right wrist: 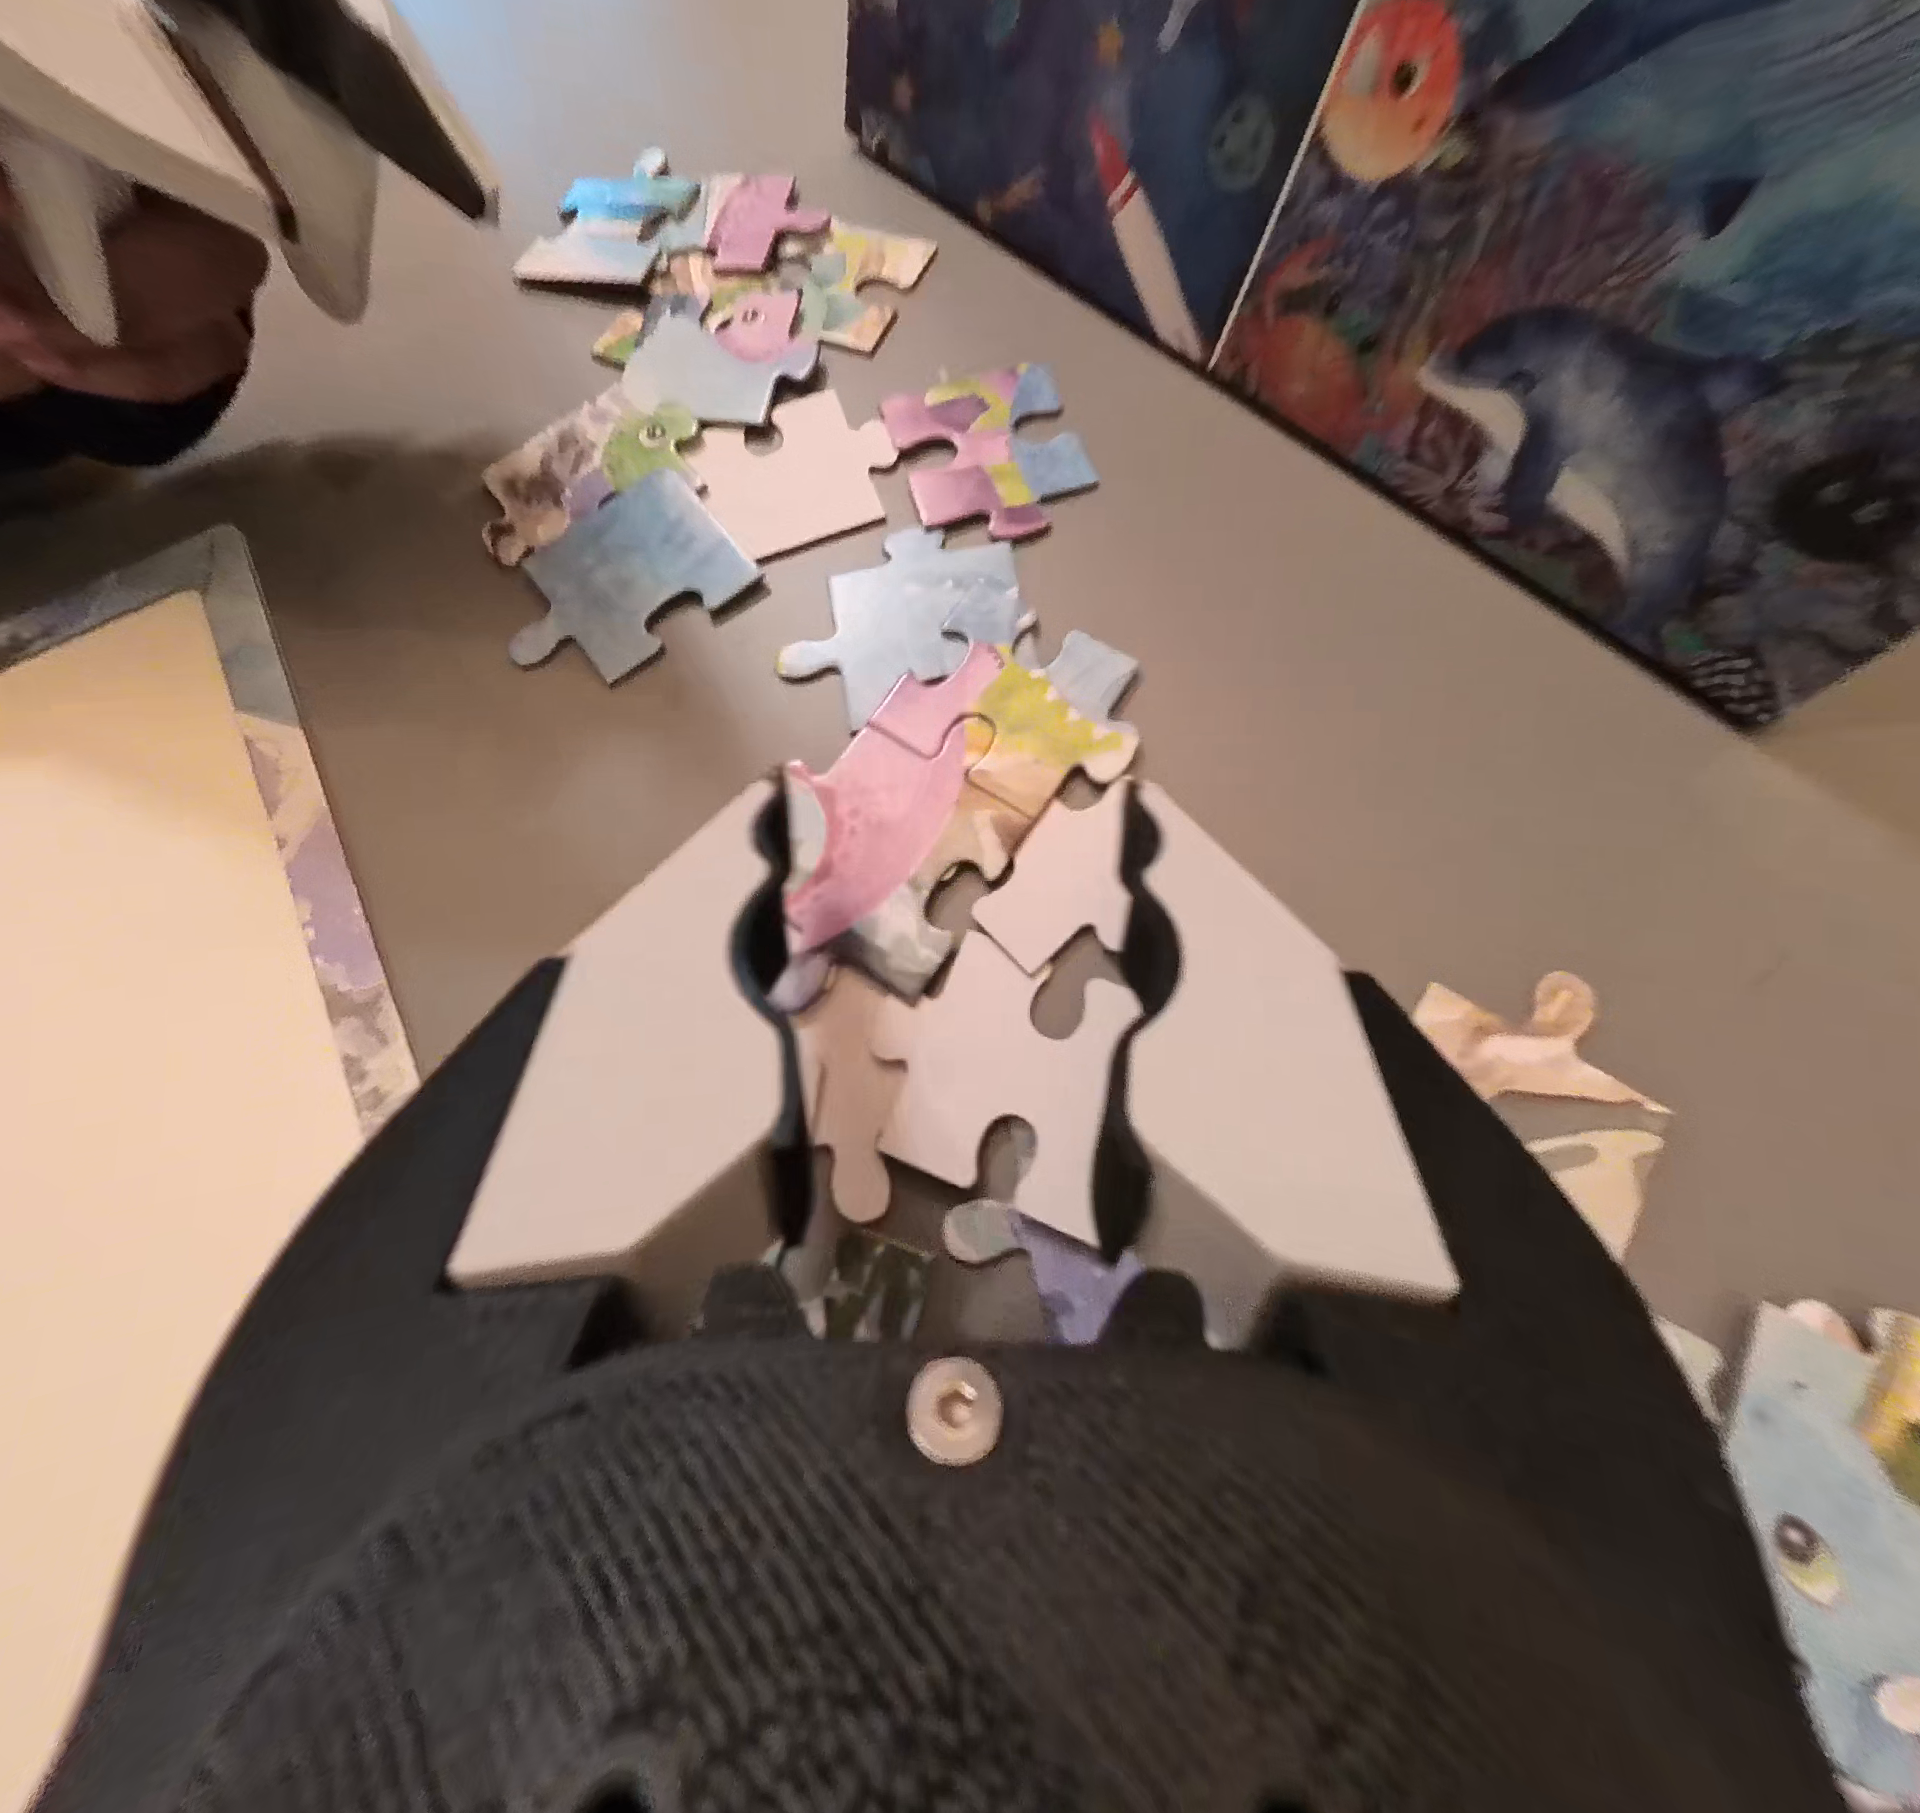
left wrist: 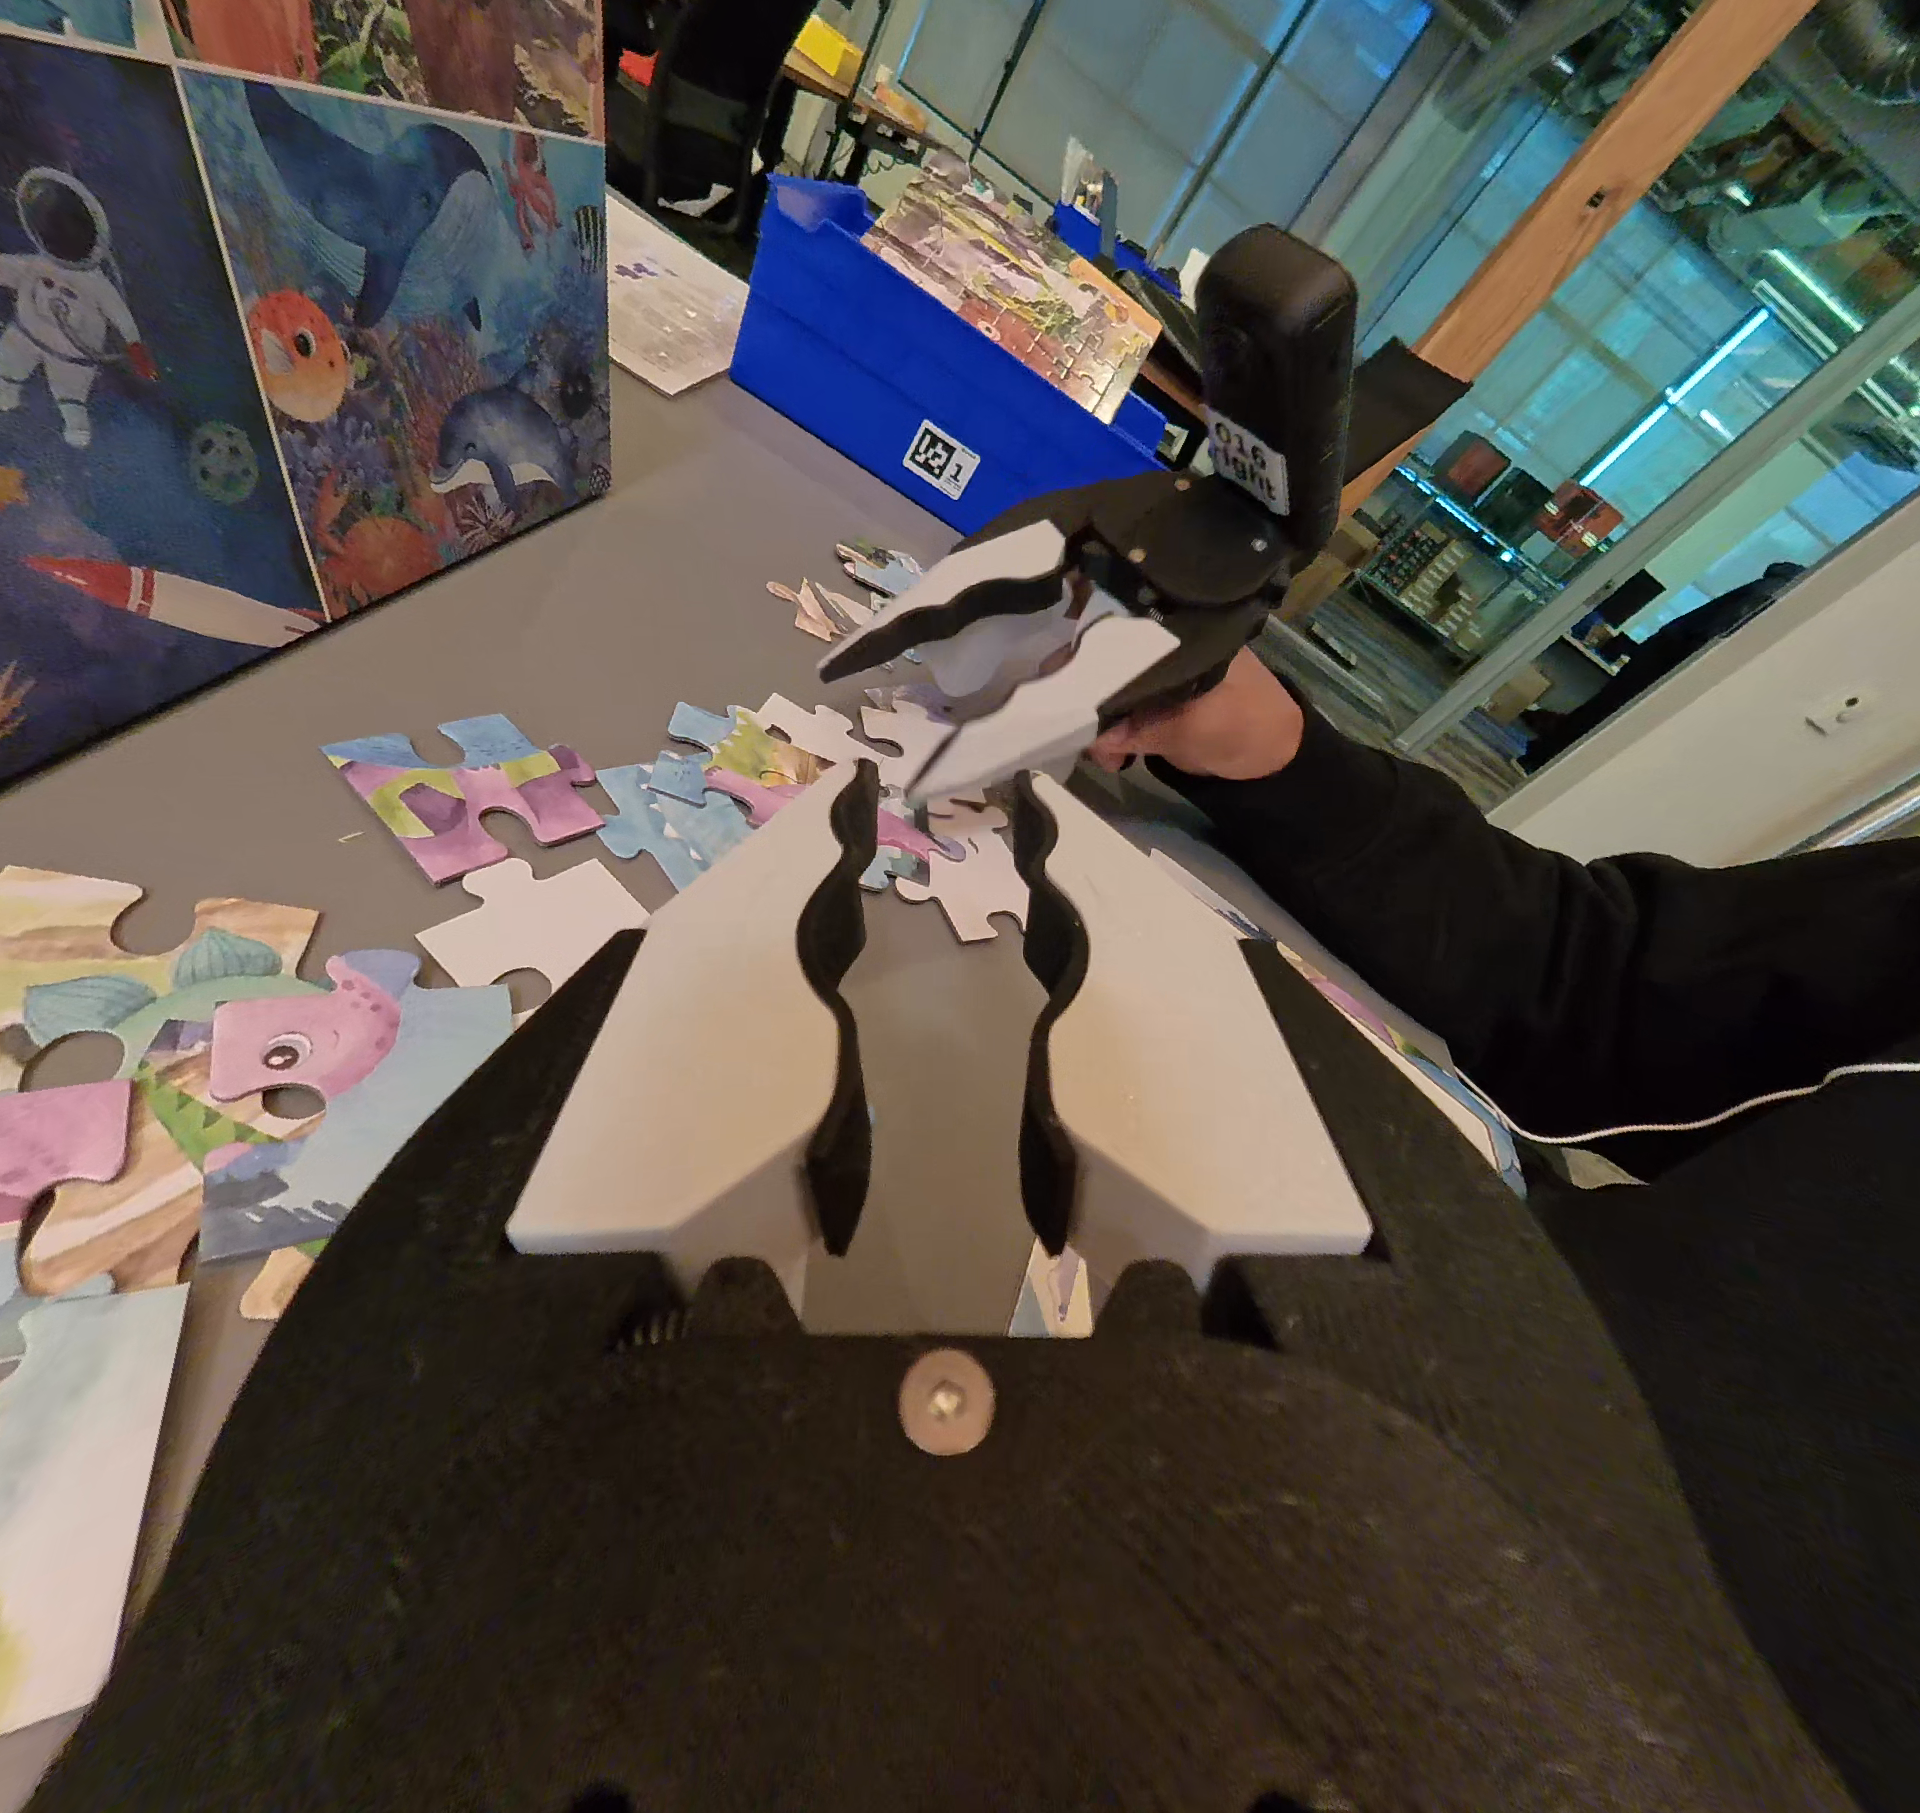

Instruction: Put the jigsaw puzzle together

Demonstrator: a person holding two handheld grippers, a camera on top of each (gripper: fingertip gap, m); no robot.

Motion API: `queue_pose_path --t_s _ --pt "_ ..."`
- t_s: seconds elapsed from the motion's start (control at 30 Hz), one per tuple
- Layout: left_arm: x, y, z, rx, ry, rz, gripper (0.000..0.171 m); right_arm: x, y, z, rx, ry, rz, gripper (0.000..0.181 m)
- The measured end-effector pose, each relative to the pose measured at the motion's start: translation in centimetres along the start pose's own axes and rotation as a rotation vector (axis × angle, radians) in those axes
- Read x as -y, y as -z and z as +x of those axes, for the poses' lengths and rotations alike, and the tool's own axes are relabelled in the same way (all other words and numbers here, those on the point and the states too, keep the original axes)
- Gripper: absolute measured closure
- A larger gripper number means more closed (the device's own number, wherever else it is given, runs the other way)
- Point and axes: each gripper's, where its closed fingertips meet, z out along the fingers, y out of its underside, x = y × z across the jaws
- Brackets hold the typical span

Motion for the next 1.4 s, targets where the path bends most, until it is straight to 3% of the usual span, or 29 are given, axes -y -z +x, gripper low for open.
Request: queue_pose_path --t_s 0.13,0.23,0.3,0.47,0.63,0.77,0.83,0.9,0.97,1.03,1.1,1.27,1.37,1.4 --pt "0.0 0.0 -0.1 0.007 -0.005 -0.001 0.148 -1.7 -2.0 -0.4 -0.044 0.052 -0.097 0.074" --pt "-0.1 0.0 -0.1 0.004 0.000 -0.003 0.149 -1.4 -2.2 -0.9 -0.040 0.087 -0.084 0.090" --pt "-0.1 0.0 -0.1 0.007 -0.002 -0.005 0.148 -1.3 -2.0 -0.9 -0.043 0.094 -0.079 0.116" --pt "-0.1 -0.1 -0.1 0.007 -0.007 -0.008 0.149 -1.2 -1.7 -0.8 -0.051 0.115 -0.087 0.117" --pt "-0.1 -0.1 0.0 0.006 -0.002 -0.008 0.147 1.1 -0.5 -2.3 0.023 0.119 0.039 0.117" --pt "-0.9 -0.6 -0.6 0.004 0.099 -0.036 0.124 3.1 0.5 -4.0 0.065 0.189 0.157 0.117" --pt "-1.4 -1.2 -0.3 -0.047 0.207 -0.043 0.105 4.3 1.1 -5.6 0.102 0.251 0.229 0.117" --pt "-1.6 -1.8 0.6 -0.131 0.306 -0.029 0.099 5.2 1.7 -7.4 0.128 0.331 0.291 0.117" --pt "-1.7 -2.3 1.5 -0.189 0.372 -0.019 0.112 5.7 1.9 -8.9 0.128 0.408 0.324 0.117" --pt "-1.3 -2.3 2.9 -0.281 0.395 0.008 0.160 5.8 1.8 -9.6 0.108 0.452 0.330 0.117" --pt "-0.9 -2.2 2.8 -0.279 0.409 0.048 0.170 5.9 1.6 -9.4 0.094 0.424 0.325 0.119" --pt "0.9 -0.9 2.7 -0.292 0.366 0.155 0.171 6.1 1.6 -9.1 0.255 0.117 0.337 0.120" --pt "1.2 -0.8 3.2 -0.333 0.358 0.161 0.171 6.2 2.2 -10.4 0.475 -0.050 0.351 0.168" --pt "1.2 -0.7 3.5 -0.352 0.362 0.165 0.171 6.3 2.4 -10.5 0.526 -0.098 0.367 0.175"
